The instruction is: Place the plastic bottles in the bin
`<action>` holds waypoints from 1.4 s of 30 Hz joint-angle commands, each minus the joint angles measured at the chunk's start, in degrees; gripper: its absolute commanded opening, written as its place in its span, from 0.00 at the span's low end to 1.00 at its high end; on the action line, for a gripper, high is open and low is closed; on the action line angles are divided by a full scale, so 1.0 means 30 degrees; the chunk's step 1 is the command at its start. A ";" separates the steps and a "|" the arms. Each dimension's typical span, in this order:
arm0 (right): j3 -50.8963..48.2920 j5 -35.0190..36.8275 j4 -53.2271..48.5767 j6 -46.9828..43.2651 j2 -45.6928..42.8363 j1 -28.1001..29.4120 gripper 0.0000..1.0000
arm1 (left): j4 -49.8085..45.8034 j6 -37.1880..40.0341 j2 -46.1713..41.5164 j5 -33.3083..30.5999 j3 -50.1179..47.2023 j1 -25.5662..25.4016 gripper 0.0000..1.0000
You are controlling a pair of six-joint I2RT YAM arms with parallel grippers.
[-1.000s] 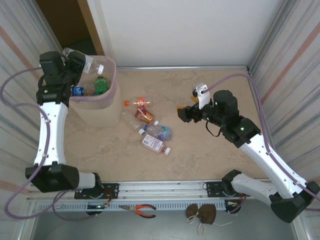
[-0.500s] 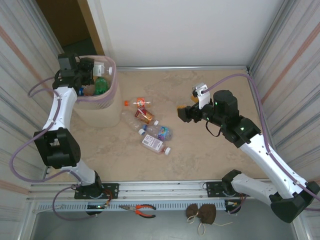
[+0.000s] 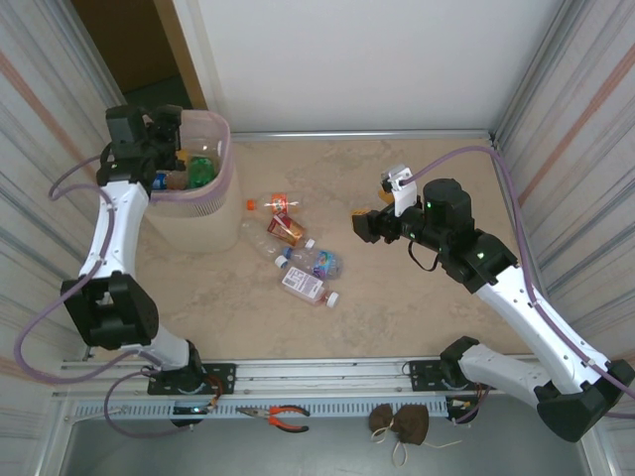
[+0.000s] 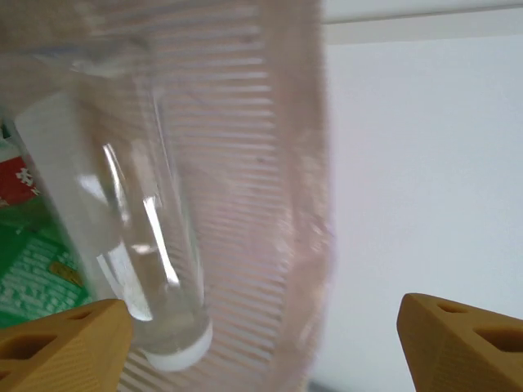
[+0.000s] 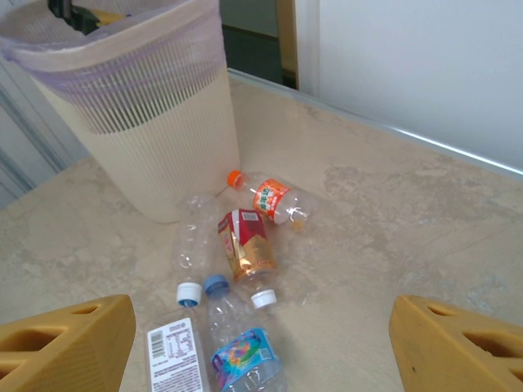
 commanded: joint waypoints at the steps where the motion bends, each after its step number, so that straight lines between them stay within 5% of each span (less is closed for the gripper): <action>1: 0.0490 -0.0115 0.0040 -0.0128 0.0015 0.0203 0.80 | -0.0245 0.0464 -0.1203 -0.0200 -0.0080 0.0140 0.84; 21: 0.0328 0.0208 -0.0106 -0.0392 0.0015 0.0204 0.80 | 0.0977 0.3162 0.3738 0.2124 0.4125 0.0278 0.32; 32: 0.0211 0.0178 -0.0223 -0.0214 -0.0068 0.0195 0.80 | 0.2010 0.2710 0.3437 0.2282 -0.0317 0.0317 0.30; 42: 0.0384 0.0324 -0.0561 0.0082 -0.0395 0.0240 0.80 | 0.1420 0.3612 0.2602 0.2807 0.1659 0.0348 0.31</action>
